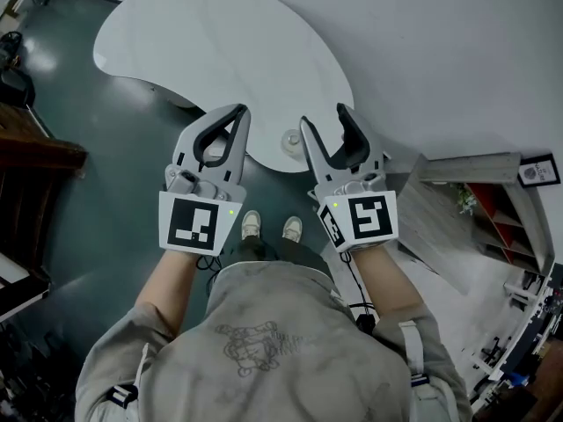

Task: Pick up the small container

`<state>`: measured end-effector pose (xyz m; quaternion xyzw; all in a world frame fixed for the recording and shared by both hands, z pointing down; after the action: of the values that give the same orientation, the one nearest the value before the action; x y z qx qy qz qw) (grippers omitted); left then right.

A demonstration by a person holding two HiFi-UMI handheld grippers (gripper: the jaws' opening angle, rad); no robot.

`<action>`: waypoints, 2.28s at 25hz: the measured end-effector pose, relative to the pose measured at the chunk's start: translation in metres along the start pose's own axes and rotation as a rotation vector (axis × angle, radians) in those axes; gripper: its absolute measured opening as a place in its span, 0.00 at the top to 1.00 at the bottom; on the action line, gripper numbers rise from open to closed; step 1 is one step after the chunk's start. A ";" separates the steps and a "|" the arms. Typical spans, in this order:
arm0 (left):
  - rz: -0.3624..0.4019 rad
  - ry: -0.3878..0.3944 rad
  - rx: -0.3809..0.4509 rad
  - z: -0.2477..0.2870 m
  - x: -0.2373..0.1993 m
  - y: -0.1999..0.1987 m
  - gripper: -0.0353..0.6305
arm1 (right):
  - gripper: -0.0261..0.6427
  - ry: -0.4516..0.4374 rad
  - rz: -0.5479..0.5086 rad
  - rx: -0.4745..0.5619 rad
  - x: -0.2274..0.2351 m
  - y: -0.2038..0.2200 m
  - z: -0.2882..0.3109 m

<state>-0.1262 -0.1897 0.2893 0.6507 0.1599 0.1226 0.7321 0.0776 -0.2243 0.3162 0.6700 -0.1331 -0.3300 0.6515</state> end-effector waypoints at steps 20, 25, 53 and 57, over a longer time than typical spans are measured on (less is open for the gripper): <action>-0.057 0.017 -0.113 0.050 -0.024 0.109 0.92 | 0.51 -0.089 0.041 -0.194 -0.036 0.153 0.061; -0.121 -0.012 -0.147 0.056 -0.034 0.143 0.92 | 0.48 -0.115 0.053 -0.278 -0.046 0.203 0.068; -0.164 0.015 -0.253 0.059 -0.040 0.226 0.92 | 0.46 -0.091 0.028 -0.478 -0.076 0.303 0.098; -0.162 0.014 -0.253 0.056 -0.039 0.224 0.92 | 0.46 -0.130 0.021 -0.494 -0.075 0.302 0.100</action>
<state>-0.1336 -0.2281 0.5204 0.5374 0.2004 0.0871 0.8145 0.0363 -0.2922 0.6335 0.4665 -0.0970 -0.3878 0.7890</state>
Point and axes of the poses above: the fingertips, and each gripper's own axes: z forward along the fingers, x to its right, y out of its underside, the point moved 10 cm from there along -z, backward along the fingers, and after that the axes turned 15 degrees about -z, right-handed, at the moved point
